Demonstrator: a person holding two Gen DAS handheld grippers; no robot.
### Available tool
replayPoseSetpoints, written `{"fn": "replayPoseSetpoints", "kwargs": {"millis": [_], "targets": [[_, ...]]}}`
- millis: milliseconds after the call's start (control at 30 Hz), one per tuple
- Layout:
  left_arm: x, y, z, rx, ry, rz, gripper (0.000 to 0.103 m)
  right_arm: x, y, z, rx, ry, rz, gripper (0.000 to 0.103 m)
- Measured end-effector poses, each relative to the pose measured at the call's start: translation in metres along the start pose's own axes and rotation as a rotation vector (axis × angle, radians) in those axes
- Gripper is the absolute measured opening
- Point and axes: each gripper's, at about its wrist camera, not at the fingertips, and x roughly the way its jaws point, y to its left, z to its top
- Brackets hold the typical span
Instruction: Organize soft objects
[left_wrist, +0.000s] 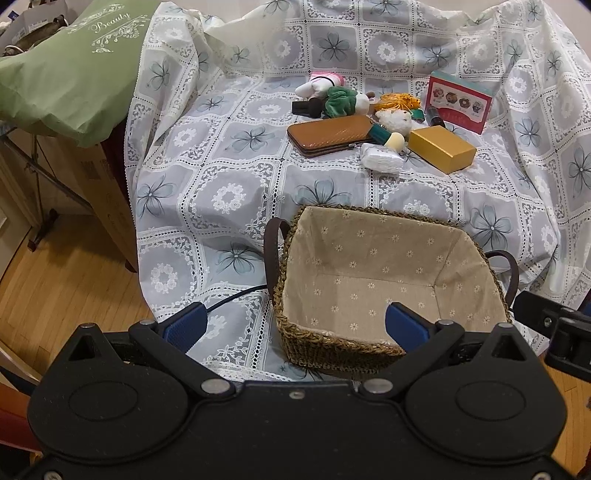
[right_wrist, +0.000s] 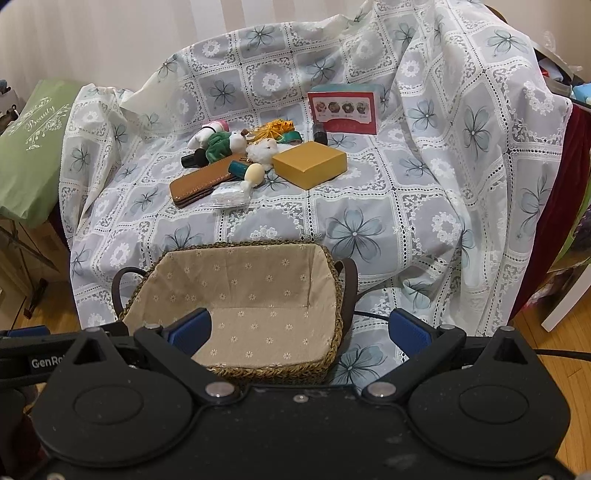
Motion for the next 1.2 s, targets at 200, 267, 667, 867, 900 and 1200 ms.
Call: {"fn": "replayPoseSetpoints", "kwargs": {"millis": [200, 267, 667, 867, 900, 1200], "targets": [[-0.0001, 0.0005, -0.0002, -0.001, 0.0, -0.001, 0.099, 0.0, 0.0004, -0.0003, 0.001, 0.0, -0.001, 0.102], [0.0002, 0.0007, 0.0004, 0.0, 0.0, -0.001, 0.099, -0.0001, 0.0006, -0.0003, 0.001, 0.0, -0.001, 0.102], [0.0005, 0.0016, 0.0007, 0.0, 0.001, -0.002, 0.099, 0.0002, 0.0007, -0.0007, 0.001, -0.001, -0.002, 0.102], [0.0006, 0.0018, 0.001, 0.001, 0.001, -0.003, 0.099, 0.0002, 0.0008, -0.0008, 0.0, 0.0, -0.002, 0.102], [0.0006, 0.0019, 0.0013, 0.0, 0.001, -0.003, 0.099, 0.0002, 0.0008, -0.0008, 0.0, -0.001, -0.002, 0.102], [0.0009, 0.0024, 0.0007, 0.0, 0.002, -0.004, 0.099, 0.0002, 0.0011, -0.0009, 0.0, -0.001, -0.003, 0.102]]}}
